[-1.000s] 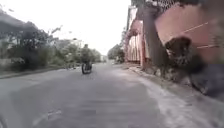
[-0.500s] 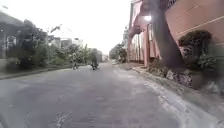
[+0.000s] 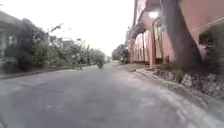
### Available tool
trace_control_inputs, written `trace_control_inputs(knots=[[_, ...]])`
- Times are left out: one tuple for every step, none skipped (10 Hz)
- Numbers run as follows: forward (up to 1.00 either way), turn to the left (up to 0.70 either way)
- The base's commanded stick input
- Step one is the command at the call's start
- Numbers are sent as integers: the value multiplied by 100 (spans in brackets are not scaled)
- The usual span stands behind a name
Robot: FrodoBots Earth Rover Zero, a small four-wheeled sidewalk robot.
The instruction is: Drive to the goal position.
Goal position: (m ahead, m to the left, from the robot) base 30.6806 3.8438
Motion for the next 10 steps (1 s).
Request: trace_control_inputs(knots=[[100,-34],[100,-34],[100,-29],[100,6],[100,-2],[100,-34],[100,-34],[100,-16],[100,6],[100,6]])
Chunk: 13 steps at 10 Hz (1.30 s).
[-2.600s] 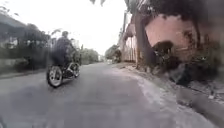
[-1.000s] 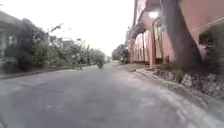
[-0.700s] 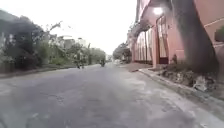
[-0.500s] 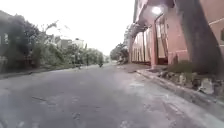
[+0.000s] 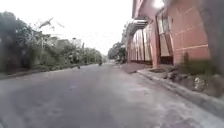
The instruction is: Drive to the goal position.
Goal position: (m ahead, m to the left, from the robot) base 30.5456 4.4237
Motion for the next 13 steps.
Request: trace_control_inputs(knots=[[100,6],[100,6],[100,6],[100,6],[100,-30],[100,2],[100,6],[100,6],[100,6],[100,6],[100,6],[100,6],[100,6]])
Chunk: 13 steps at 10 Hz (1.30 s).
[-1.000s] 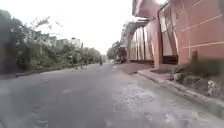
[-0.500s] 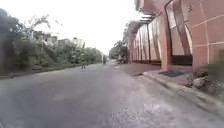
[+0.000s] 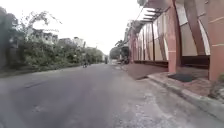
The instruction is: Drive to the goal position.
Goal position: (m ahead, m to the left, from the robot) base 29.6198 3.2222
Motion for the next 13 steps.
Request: trace_control_inputs(knots=[[100,6],[100,6],[100,6],[100,6],[100,6],[100,6],[100,6],[100,6],[100,6],[100,6],[100,6],[100,-1],[100,-34]])
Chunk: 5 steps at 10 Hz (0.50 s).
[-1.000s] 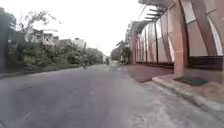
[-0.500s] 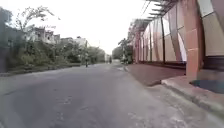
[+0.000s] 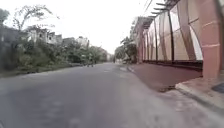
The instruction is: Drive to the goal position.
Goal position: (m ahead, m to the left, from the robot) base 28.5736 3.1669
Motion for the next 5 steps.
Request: trace_control_inputs(knots=[[100,-34],[100,-20],[100,6],[100,6],[100,-9]])
